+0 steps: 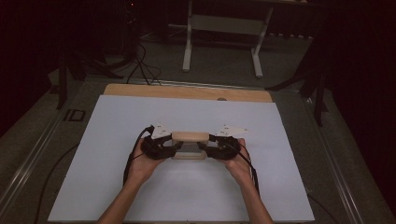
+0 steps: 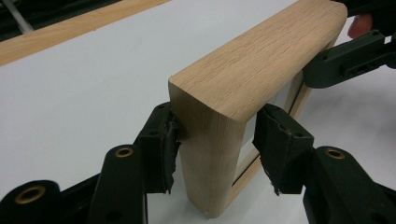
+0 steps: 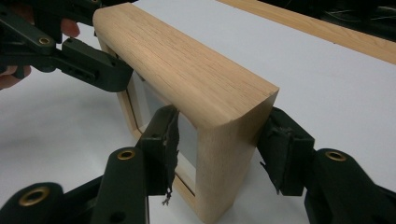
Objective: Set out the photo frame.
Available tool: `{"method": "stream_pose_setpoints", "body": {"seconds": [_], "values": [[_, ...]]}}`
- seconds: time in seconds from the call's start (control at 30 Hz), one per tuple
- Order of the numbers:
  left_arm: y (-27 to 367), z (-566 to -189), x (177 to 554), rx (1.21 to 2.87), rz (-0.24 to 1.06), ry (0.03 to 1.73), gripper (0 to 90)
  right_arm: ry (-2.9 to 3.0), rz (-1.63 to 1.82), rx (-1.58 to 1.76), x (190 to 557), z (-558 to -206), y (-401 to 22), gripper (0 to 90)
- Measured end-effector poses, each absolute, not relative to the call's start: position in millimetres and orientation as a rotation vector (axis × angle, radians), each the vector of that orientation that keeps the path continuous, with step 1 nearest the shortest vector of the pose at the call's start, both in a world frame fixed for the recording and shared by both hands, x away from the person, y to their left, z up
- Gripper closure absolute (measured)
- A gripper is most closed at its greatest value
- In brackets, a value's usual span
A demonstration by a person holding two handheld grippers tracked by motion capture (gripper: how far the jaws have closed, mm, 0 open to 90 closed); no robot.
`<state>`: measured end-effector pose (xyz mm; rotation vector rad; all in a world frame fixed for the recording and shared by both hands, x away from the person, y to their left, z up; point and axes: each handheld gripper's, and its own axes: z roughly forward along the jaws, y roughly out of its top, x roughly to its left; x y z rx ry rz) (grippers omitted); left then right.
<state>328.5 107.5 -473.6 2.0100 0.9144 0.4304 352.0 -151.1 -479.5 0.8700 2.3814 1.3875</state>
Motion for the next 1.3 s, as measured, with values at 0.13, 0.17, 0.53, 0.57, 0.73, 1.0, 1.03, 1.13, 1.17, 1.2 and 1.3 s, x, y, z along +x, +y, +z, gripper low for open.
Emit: {"method": "stream_pose_setpoints", "body": {"seconds": [0.13,0.17,0.53,0.57,0.73,1.0,1.03,1.13,1.17,1.2,1.3], "values": [[107,-475,330,2.004,0.414,0.923,49.9,2.376,1.39,0.88,353,-479,-152,49.2],[107,-475,330,2.005,0.408,0.925,49.9,2.377,1.388,0.883,353,-478,-152,49.2],[109,-477,335,1.985,0.378,0.932,49.7,2.373,1.394,0.912,354,-480,-152,49.2],[110,-479,337,1.976,0.369,0.925,49.7,2.366,1.397,0.923,354,-480,-152,49.3],[111,-481,340,1.961,0.356,0.921,49.6,2.355,1.394,0.937,355,-481,-151,49.4],[111,-484,344,1.933,0.356,0.94,48.9,2.341,1.387,0.959,358,-482,-150,48.2],[111,-484,344,1.93,0.358,0.948,48.8,2.338,1.387,0.964,360,-482,-149,48.0],[110,-484,344,1.927,0.358,0.954,48.7,2.339,1.384,0.965,361,-482,-149,47.9],[110,-484,344,1.925,0.358,0.958,48.7,2.341,1.383,0.966,361,-482,-149,47.9],[110,-484,344,1.925,0.359,0.96,48.8,2.343,1.385,0.967,362,-482,-149,47.9],[110,-485,345,1.912,0.355,0.974,48.7,2.341,1.391,0.977,364,-483,-149,47.8]]}}
